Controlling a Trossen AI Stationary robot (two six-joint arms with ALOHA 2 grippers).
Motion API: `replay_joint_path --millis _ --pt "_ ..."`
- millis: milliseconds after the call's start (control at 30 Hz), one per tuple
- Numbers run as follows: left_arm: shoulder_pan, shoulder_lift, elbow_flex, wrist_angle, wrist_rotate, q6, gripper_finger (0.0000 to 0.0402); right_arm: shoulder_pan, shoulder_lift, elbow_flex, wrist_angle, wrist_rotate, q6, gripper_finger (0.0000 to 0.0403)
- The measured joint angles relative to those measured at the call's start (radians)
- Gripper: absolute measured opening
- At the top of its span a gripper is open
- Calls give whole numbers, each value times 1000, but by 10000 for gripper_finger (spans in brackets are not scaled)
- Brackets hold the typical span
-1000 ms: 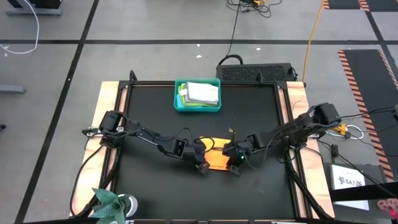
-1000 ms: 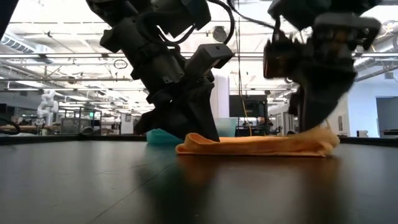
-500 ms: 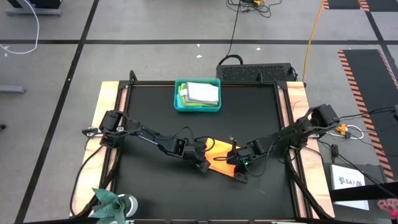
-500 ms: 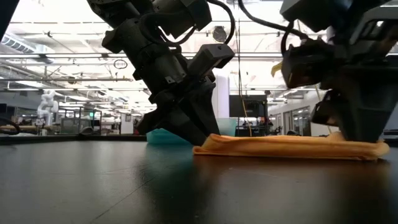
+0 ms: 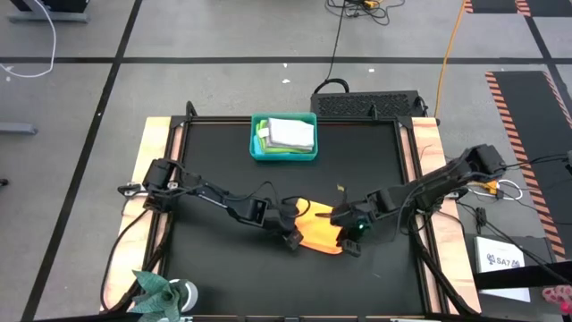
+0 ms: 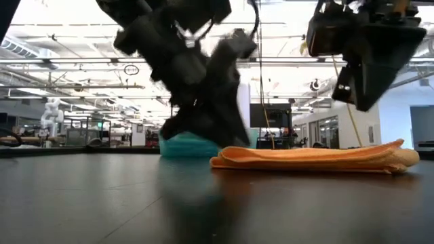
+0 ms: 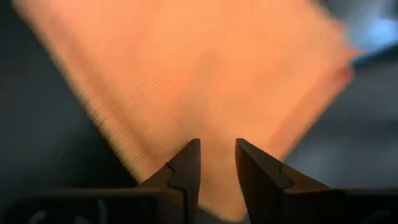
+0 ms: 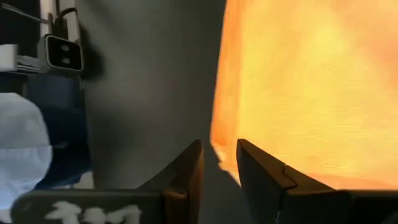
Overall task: Fold microfiber towels
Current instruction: Fold the orange microfiber towel, then stack the folded orange microfiber towel on top of the gray towel into the bin
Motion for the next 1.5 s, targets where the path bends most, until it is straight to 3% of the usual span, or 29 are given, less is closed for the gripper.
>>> replay_joint_path --millis 267,433,633,800,1067,1267,1500 --pt "3 -98 46 23 -49 239 102 -93 -73 0 -139 24 -112 88" --pt "64 -118 49 -34 -71 399 102 -159 -73 0 -159 36 -227 92" --pt "171 -117 48 -131 97 420 102 -244 -71 1 -191 45 -274 118" --pt "214 -117 48 -197 168 405 102 -292 -71 -7 -195 90 -281 148" --pt "220 -117 48 -227 165 485 102 -324 -71 -101 -176 89 -244 191" --pt "219 -117 48 -256 117 512 102 -349 -71 -168 -55 86 -226 210" --pt "223 -117 48 -250 93 478 102 -393 -71 -199 -44 70 -311 223"
